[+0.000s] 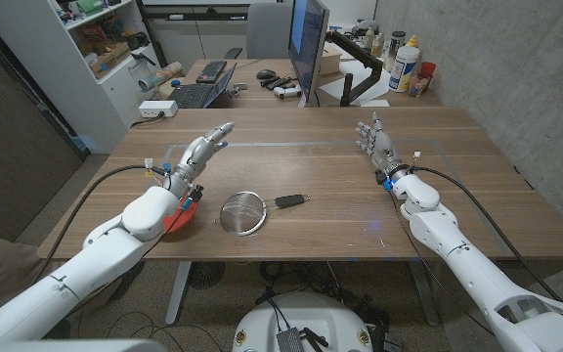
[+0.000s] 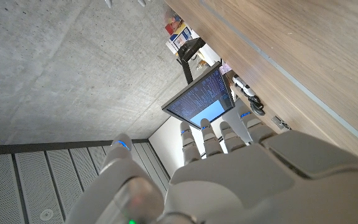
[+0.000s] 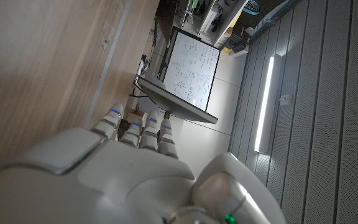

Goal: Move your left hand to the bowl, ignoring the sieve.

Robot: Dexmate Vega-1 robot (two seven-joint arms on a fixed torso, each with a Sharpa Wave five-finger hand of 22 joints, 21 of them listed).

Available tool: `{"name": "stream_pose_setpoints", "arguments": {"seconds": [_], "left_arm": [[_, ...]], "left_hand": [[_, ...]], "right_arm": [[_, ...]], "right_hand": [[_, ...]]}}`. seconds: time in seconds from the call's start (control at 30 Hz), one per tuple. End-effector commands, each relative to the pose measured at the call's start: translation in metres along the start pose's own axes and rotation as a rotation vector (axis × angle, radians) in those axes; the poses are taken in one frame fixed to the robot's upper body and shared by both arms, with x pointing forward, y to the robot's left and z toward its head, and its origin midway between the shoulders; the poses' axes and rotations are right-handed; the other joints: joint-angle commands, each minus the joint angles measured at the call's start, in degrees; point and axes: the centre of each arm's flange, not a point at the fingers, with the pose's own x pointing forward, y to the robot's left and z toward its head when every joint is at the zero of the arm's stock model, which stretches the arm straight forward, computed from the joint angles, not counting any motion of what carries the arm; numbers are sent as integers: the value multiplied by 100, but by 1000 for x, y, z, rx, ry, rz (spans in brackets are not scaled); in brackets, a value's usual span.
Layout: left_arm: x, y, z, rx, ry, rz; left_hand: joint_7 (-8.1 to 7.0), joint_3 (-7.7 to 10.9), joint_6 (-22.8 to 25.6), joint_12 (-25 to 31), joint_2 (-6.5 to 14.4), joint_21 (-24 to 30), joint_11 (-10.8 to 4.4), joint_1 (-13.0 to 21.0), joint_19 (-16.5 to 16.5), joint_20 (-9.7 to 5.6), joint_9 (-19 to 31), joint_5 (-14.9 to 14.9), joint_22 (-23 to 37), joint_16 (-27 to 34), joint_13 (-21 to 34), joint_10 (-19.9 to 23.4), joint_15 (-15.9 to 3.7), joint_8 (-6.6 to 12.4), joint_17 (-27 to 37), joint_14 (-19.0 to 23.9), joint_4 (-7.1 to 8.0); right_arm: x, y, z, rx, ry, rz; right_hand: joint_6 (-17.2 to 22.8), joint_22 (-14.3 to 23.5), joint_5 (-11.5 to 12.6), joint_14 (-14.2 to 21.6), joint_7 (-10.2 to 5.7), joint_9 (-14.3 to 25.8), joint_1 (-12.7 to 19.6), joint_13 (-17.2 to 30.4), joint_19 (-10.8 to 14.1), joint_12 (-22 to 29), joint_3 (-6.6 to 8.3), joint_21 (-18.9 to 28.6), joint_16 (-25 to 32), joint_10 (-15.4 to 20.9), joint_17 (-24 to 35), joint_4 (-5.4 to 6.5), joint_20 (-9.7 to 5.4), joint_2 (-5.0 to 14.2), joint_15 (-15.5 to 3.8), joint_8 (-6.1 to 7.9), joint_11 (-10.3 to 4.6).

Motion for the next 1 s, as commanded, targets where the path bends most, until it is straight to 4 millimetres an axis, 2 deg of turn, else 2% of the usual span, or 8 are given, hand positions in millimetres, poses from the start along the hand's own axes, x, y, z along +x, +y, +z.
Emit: {"name": "stream_pose_setpoints", "arguments": {"seconds": [0.03,0.37,0.5,1.0], "left_arm": [[-12,-8,10,13,-25,-23],[-29,-12,16,86,-10,-25],[-32,-14,17,81,-18,-19],[-50,-19,18,99,-12,13]], "left_hand": [[15,-9,22,-41,11,-15,8,65,-21,-75,23,5,-4,-9,9,-34,-234,13,13,-62,-34],[9,-23,25,-56,-5,-26,18,60,-61,-78,23,4,-10,-17,8,-72,-241,0,11,-110,-33],[2,-30,70,-51,-12,-31,-18,57,-80,-99,22,3,-12,-12,7,-60,-278,12,11,-111,-33],[18,-49,73,-55,-34,-31,6,48,-99,-88,22,5,-15,-5,7,-70,-252,-2,10,-120,-32]], "right_arm": [[-1,-3,3,-17,-17,-1],[0,-5,0,-30,-8,13],[1,-5,0,-29,-11,18],[1,-10,-2,-28,-6,13]], "right_hand": [[-16,19,2,-24,-9,18,18,12,-11,-13,-5,-9,-11,-51,14,21,-66,83,-87,36,-27],[-85,16,-1,-110,-24,16,18,6,-82,-50,-4,-31,-14,-154,7,21,-111,90,-28,18,4],[-118,15,-3,-134,-25,16,16,5,-103,-57,-4,-36,-14,-176,7,23,-118,93,-22,10,19],[-148,14,-9,-184,-27,15,8,3,-148,-64,-5,-43,-11,-210,5,29,-125,101,-18,11,-1]]}}
